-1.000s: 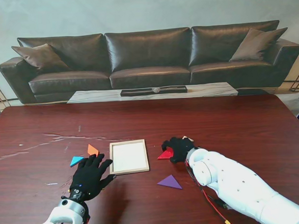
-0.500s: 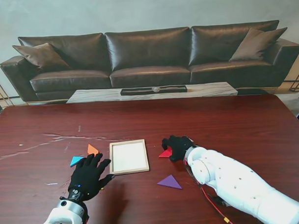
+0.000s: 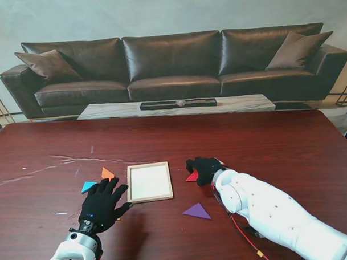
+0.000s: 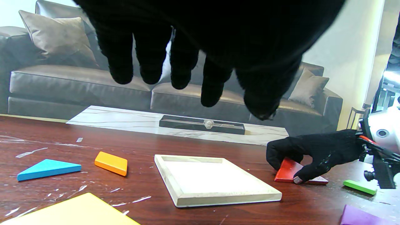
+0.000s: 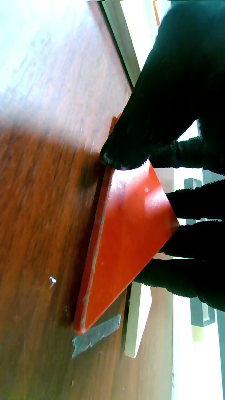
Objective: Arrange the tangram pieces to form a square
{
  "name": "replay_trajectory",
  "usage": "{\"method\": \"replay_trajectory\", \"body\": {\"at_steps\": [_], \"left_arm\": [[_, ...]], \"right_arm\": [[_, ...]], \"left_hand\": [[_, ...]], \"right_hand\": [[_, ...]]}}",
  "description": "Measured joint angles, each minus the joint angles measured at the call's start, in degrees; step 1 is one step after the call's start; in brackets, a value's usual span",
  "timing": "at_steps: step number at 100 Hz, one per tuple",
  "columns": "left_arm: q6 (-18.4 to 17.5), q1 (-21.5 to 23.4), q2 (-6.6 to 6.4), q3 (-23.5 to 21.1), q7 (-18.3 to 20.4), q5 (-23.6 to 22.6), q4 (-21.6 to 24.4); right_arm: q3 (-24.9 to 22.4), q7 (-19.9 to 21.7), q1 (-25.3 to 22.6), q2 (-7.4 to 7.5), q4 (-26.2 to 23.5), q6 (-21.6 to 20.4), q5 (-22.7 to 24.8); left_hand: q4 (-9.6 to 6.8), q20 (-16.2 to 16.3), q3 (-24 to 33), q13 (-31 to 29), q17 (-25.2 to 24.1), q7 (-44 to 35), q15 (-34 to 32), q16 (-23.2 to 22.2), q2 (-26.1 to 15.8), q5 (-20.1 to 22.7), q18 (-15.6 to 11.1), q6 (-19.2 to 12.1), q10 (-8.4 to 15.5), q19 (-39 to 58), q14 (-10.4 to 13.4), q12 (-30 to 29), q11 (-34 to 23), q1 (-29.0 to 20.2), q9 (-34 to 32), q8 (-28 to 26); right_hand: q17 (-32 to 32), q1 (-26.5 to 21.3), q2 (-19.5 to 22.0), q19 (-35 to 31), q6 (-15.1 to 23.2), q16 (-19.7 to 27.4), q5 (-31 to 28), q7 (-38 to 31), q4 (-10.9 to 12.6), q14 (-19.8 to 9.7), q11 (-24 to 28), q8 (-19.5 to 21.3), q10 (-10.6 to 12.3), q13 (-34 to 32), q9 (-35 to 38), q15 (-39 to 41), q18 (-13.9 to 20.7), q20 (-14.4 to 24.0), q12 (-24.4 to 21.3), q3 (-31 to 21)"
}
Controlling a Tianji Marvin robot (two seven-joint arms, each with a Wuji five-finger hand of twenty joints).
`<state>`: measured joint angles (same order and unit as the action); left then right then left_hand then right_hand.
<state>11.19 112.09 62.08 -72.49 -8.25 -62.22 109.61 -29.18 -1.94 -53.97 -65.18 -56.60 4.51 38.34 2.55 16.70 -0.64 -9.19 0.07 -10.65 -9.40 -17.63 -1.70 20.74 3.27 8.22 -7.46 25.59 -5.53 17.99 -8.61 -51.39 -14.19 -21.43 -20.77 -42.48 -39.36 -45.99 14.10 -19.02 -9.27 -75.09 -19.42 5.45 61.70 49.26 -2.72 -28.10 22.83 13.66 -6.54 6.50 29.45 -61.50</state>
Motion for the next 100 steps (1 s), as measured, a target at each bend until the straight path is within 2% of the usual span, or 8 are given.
{"method": "replay_trajectory", "body": {"at_steps": [16, 34, 38, 43, 48, 60, 74, 100], "left_arm": [[0.26, 0.03, 0.0, 0.0, 0.31, -0.27, 0.15], [0.47, 0.07, -0.01, -0.02, 0.48, -0.46, 0.25], [0.49, 0.07, -0.01, -0.02, 0.49, -0.46, 0.27], [0.53, 0.09, -0.01, -0.03, 0.52, -0.45, 0.29], [0.53, 0.11, -0.01, -0.04, 0.53, -0.45, 0.31], [0.53, 0.14, -0.01, -0.07, 0.53, -0.42, 0.33], [0.54, 0.17, -0.01, -0.12, 0.53, -0.35, 0.34], [0.81, 0.28, -0.01, -0.24, 0.79, -0.45, 0.46]], "right_arm": [[-0.02, -0.05, 0.16, 0.0, 0.17, -0.75, 0.09], [-0.23, -0.02, 0.54, 0.04, 0.26, -1.93, 0.43], [-0.33, 0.07, 0.59, 0.07, 0.18, -1.97, 0.48], [-0.5, 0.34, 0.58, 0.1, 0.05, -1.99, 0.51], [-0.56, 0.48, 0.47, 0.17, -0.11, -2.01, 0.57], [-1.06, 0.47, 0.01, 0.28, -0.43, -2.11, 1.08], [-1.2, 0.62, -0.11, 0.41, -0.9, -2.19, 1.31], [-1.64, -0.3, -0.35, 0.43, -0.91, -3.5, 2.07]], "left_hand": [[0.0, 0.0, -0.04, 0.0, 0.0, -0.06, -0.03, 0.0, 0.92, 0.0, 0.0, -0.01, 0.0, 0.35, 0.0, 0.0, -0.01, -0.02, 0.0, 0.0], [0.0, 0.0, -0.05, 0.0, 0.0, -0.07, -0.09, 0.0, 0.92, 0.0, 0.0, -0.01, 0.0, 0.5, 0.0, 0.0, -0.09, -0.02, 0.0, 0.0], [0.0, 0.0, -0.05, 0.0, 0.0, -0.07, -0.1, 0.0, 0.93, 0.0, 0.0, -0.01, 0.0, 0.62, 0.0, 0.0, -0.1, -0.02, 0.0, 0.0], [0.0, 0.0, -0.05, 0.0, 0.0, -0.07, -0.11, 0.0, 0.93, 0.0, 0.0, -0.01, 0.0, 0.64, 0.0, 0.0, -0.1, -0.02, 0.0, 0.0], [0.0, 0.0, -0.05, 0.0, 0.0, -0.08, -0.13, 0.0, 0.93, 0.0, 0.0, -0.01, 0.0, 0.74, 0.0, 0.0, -0.11, -0.02, 0.0, 0.0], [0.0, -0.03, -0.05, 0.0, 0.0, -0.08, -0.15, 0.0, 0.93, 0.0, 0.0, -0.01, 0.0, 0.86, 0.0, 0.0, -0.13, -0.02, 0.0, 0.0], [0.0, -0.05, -0.05, 0.0, 0.02, -0.09, -0.18, 0.0, 0.93, 0.0, 0.0, -0.01, 0.0, 1.09, 0.0, 0.0, -0.13, -0.02, 0.0, 0.0], [0.0, -0.06, -0.05, -0.02, 0.04, -0.1, -0.54, 0.0, 0.93, 0.0, -0.04, -0.02, 0.0, 1.32, 0.01, 0.0, -0.14, -0.02, 0.0, 0.0]], "right_hand": [[-1.86, -3.08, -0.58, 0.0, 0.54, -1.65, -0.13, -0.03, -0.64, 0.0, 0.13, -0.81, -0.07, -0.99, 0.15, 0.0, -0.36, -0.27, -1.9, 1.28], [-8.81, -4.15, -1.97, 0.0, 0.7, -1.67, -0.37, 3.42, -0.8, -1.74, -2.63, -12.8, 0.12, -5.83, 1.13, 0.0, 0.42, -0.01, -2.32, 1.76], [-10.67, -4.47, -2.2, -0.26, 0.56, -1.67, -1.75, 4.65, -0.8, -2.58, -3.75, -15.41, 0.02, -6.92, 1.47, 0.0, 0.89, -3.67, -2.4, 1.77], [-17.87, -4.96, -2.18, -20.83, -0.69, -1.56, -4.14, 7.17, -1.31, -2.99, -4.81, -18.38, -0.23, -7.05, 2.99, -0.01, 4.04, -4.95, -2.76, 1.9], [-21.06, -6.63, -2.13, -26.23, -1.48, -1.35, -7.06, 9.02, -1.22, -2.99, -6.95, -20.15, -0.25, -7.04, 5.23, -0.9, 6.51, -6.13, -3.34, 1.8], [-22.83, -7.17, -2.53, -27.15, -2.88, 0.05, -11.14, 12.85, -1.28, -3.01, -7.45, -22.38, -0.27, -7.02, 9.11, -1.49, 7.16, -7.87, -4.57, 1.8], [-25.2, -7.8, -5.59, -27.93, -1.89, -1.08, -21.11, 15.22, -1.67, -3.24, -9.81, -23.42, -0.2, -8.32, 12.42, -1.5, 7.32, -8.22, -5.4, 1.83], [-30.86, -7.1, -14.69, -27.65, -1.54, -4.36, -33.36, 14.13, -4.01, -5.46, -11.06, -34.33, 2.84, -12.06, 28.1, -1.52, 5.82, -9.92, -5.49, 0.61]]}}
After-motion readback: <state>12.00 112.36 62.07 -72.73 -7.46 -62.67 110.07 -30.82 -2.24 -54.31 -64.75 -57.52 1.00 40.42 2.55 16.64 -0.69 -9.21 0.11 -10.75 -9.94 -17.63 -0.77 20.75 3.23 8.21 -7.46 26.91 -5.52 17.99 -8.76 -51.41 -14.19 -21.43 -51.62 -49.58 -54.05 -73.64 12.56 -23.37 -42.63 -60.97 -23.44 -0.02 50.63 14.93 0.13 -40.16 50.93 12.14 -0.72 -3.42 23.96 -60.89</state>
